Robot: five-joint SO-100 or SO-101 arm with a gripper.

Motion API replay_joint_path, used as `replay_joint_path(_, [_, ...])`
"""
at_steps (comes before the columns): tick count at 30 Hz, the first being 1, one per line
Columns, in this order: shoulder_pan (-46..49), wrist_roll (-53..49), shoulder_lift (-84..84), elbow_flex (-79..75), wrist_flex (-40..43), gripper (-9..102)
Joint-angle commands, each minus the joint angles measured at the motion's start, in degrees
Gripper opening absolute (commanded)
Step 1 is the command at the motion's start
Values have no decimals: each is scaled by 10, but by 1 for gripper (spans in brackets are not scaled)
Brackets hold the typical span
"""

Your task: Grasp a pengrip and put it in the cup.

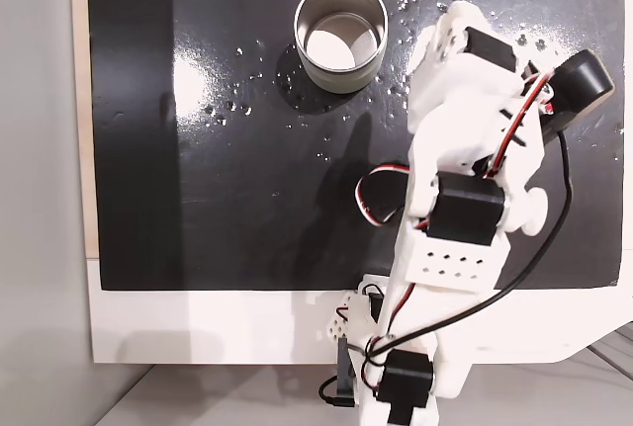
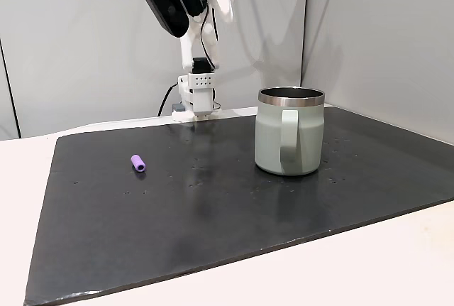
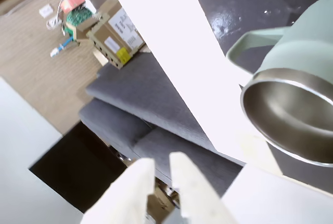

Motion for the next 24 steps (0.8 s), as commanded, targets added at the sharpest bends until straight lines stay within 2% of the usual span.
replay_joint_path(1, [23, 40, -65, -126, 64, 0])
replay_joint_path(6, [48, 75, -119, -167, 113, 0])
replay_joint_path(15, [102, 105, -121, -68, 120, 0])
replay_joint_path(24, [156, 113, -198, -69, 132, 0])
